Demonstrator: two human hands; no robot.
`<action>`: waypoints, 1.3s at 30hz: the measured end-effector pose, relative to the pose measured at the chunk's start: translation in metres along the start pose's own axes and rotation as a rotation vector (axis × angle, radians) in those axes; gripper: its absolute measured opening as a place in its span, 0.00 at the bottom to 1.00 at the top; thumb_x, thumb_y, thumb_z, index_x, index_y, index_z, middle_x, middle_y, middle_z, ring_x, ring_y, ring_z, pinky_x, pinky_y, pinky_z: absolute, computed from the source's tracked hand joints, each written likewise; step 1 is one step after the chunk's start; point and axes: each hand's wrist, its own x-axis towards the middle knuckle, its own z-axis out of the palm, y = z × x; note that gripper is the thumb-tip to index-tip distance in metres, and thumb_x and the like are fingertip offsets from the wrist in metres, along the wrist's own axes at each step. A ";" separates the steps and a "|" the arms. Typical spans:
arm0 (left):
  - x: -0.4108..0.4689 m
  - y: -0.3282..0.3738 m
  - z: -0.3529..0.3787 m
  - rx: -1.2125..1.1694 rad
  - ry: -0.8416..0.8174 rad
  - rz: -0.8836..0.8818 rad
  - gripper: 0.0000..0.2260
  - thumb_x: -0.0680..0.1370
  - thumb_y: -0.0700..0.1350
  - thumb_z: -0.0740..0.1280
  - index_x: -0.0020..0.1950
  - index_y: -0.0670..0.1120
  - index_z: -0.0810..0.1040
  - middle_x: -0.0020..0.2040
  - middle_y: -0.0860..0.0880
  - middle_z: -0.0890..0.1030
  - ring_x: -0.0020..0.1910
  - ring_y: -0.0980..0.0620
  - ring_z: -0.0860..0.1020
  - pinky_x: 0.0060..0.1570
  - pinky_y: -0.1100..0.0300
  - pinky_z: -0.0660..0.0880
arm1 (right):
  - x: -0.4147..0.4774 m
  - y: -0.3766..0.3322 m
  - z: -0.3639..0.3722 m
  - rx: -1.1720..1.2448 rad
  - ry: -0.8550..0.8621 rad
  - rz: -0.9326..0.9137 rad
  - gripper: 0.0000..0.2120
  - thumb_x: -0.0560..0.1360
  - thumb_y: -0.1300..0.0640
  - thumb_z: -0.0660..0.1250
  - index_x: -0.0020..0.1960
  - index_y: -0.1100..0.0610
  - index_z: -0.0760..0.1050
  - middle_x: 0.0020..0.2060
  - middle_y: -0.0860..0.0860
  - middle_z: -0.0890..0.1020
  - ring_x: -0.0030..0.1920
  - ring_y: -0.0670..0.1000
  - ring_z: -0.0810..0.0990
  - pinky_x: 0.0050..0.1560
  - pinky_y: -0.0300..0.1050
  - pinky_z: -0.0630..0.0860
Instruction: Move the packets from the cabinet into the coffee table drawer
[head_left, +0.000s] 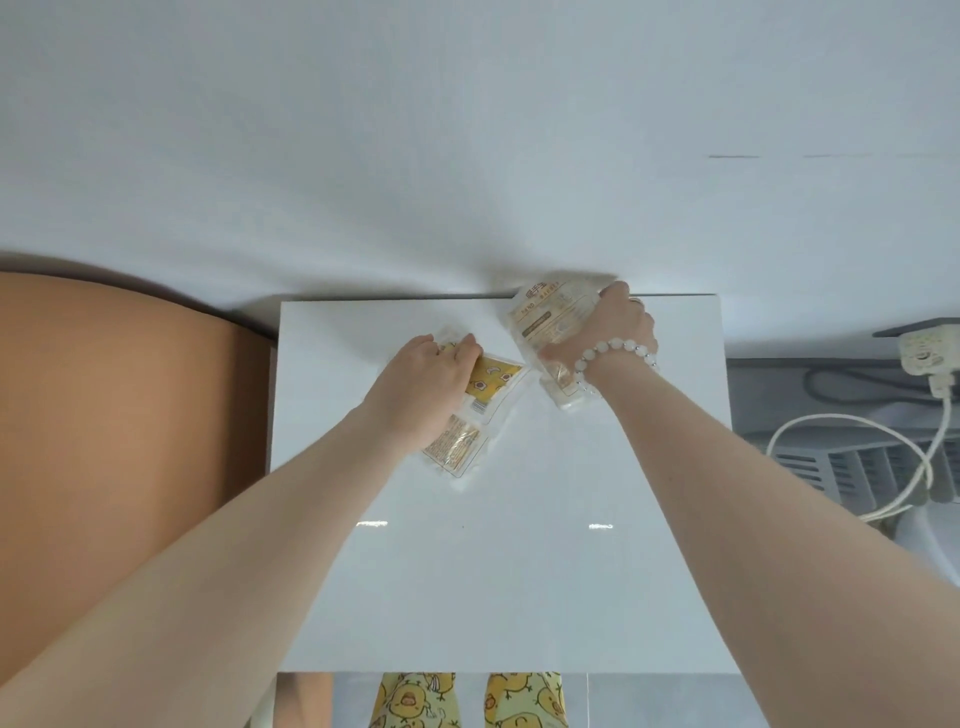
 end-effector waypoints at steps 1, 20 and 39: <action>-0.001 -0.003 0.006 -0.003 0.040 0.000 0.26 0.55 0.36 0.76 0.52 0.40 0.78 0.30 0.49 0.80 0.25 0.48 0.70 0.34 0.62 0.70 | 0.000 0.001 0.000 0.026 0.004 0.040 0.37 0.64 0.50 0.77 0.65 0.58 0.62 0.59 0.53 0.73 0.64 0.55 0.70 0.59 0.48 0.68; -0.051 -0.036 -0.036 -0.396 0.169 -0.354 0.23 0.71 0.29 0.62 0.64 0.44 0.76 0.57 0.44 0.75 0.44 0.37 0.77 0.40 0.58 0.62 | -0.025 0.013 0.002 0.252 -0.078 0.277 0.21 0.63 0.53 0.79 0.48 0.57 0.72 0.39 0.50 0.76 0.41 0.52 0.78 0.34 0.38 0.71; -0.096 -0.050 -0.030 -0.433 0.136 -0.571 0.22 0.75 0.35 0.62 0.68 0.50 0.71 0.60 0.48 0.73 0.43 0.42 0.78 0.39 0.59 0.66 | -0.092 -0.058 0.081 -0.174 -0.288 -0.111 0.21 0.68 0.46 0.72 0.57 0.53 0.74 0.59 0.50 0.70 0.65 0.52 0.65 0.58 0.44 0.66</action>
